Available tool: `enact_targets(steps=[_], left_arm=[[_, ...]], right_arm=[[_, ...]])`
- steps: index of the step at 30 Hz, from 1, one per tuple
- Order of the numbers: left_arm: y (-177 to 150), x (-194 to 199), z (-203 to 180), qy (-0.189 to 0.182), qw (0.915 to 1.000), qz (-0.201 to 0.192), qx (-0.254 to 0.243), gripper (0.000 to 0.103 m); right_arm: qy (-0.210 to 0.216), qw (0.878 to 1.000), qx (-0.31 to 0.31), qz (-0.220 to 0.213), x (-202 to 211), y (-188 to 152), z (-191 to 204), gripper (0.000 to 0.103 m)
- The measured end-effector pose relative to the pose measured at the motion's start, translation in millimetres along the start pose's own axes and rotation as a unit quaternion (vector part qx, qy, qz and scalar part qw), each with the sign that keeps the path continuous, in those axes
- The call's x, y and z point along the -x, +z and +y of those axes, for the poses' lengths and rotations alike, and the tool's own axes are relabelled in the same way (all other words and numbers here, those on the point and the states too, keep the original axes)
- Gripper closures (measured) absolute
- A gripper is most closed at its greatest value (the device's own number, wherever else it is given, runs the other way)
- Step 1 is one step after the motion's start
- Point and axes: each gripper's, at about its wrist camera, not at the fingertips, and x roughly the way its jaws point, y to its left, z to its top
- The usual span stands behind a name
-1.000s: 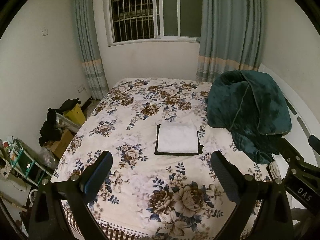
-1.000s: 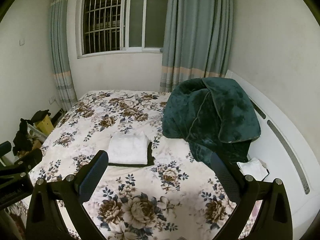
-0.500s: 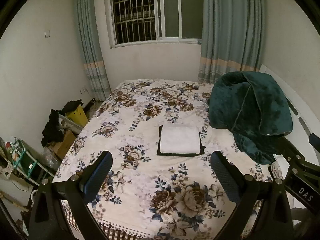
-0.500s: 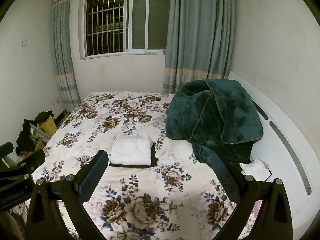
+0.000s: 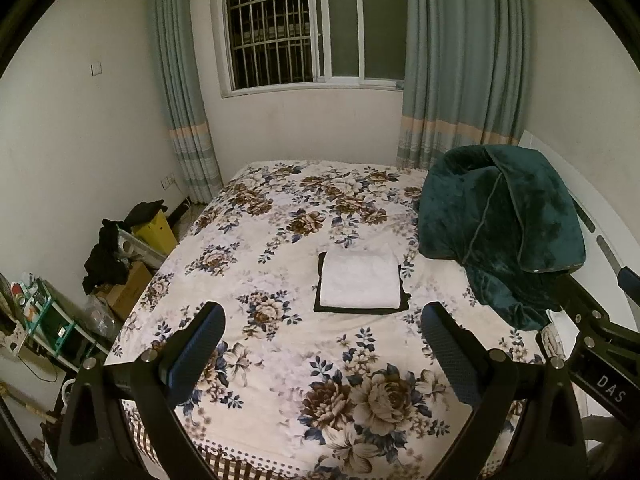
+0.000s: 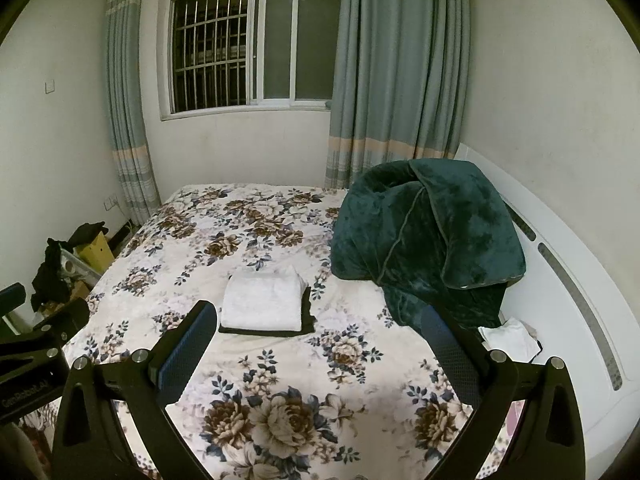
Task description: Fold small clothes
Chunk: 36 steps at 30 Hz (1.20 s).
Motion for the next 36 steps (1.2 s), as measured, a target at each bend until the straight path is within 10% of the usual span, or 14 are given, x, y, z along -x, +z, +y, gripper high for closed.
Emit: enact_targets(steps=[36], left_arm=[[-0.9, 2.2, 1.0, 0.000, 1.0000, -0.004, 0.003, 0.003]], right_arm=[[0.000, 1.000, 0.000, -0.003, 1.6, -3.5, 1.7, 0.000]])
